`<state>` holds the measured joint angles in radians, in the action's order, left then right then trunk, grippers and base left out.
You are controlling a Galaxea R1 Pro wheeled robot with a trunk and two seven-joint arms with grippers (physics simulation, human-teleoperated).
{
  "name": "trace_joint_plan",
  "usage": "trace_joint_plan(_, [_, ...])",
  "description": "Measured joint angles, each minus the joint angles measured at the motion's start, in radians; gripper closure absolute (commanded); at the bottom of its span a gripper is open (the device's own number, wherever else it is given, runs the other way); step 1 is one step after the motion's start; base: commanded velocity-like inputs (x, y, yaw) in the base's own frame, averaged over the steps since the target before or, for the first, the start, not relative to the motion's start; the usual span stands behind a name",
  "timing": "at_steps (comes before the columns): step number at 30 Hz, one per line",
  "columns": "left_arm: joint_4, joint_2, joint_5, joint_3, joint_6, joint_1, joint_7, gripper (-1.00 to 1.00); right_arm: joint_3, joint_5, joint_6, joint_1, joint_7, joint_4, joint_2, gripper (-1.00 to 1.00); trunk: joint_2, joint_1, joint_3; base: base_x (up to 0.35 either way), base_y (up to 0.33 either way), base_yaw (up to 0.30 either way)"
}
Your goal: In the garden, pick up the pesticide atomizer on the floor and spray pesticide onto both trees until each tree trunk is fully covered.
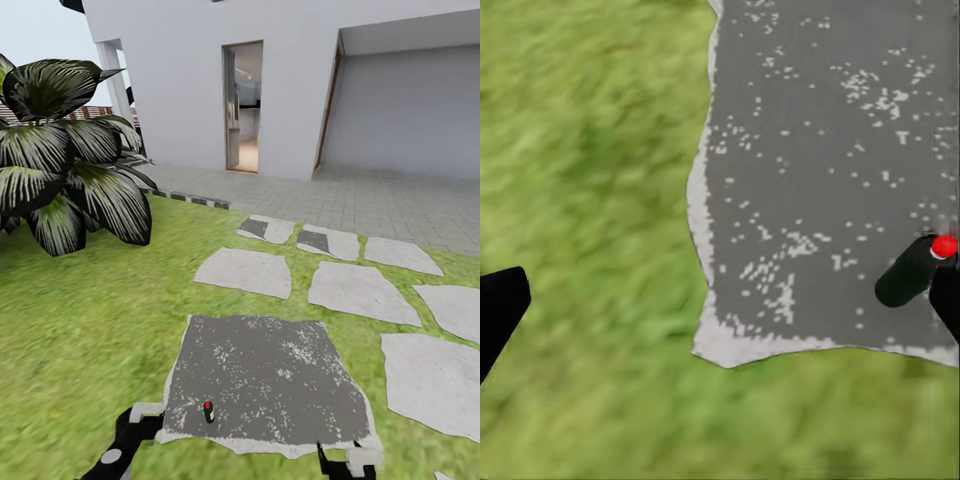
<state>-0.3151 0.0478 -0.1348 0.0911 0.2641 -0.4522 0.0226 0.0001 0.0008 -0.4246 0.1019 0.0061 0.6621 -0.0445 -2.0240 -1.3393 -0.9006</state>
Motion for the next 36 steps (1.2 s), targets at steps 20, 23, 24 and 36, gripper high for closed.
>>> trace_joint_plan(20, [-0.004,-0.045,0.048,-0.002,0.023,-0.094,-0.013,-1.00,0.001,0.004,0.006,0.153,0.004,-0.004,0.001,-1.00,0.000,0.000,0.000,0.000,0.000,0.000])
trace_joint_plan(23, [-0.003,-0.044,0.047,-0.005,0.036,-0.094,-0.013,-1.00,0.002,0.004,0.006,0.153,0.004,-0.006,0.001,-1.00,0.000,0.000,0.000,0.000,0.000,0.000])
trace_joint_plan(24, [-0.003,-0.044,0.047,-0.006,0.038,-0.094,-0.013,-1.00,0.003,0.005,0.006,0.153,0.004,-0.006,0.001,-1.00,0.000,0.000,0.000,0.008,0.000,0.000])
trace_joint_plan(36, [-0.005,-0.044,0.052,0.000,0.047,-0.095,-0.010,-1.00,0.001,0.005,0.005,0.151,0.003,-0.051,0.002,-1.00,0.000,0.000,0.000,0.197,-0.117,0.000])
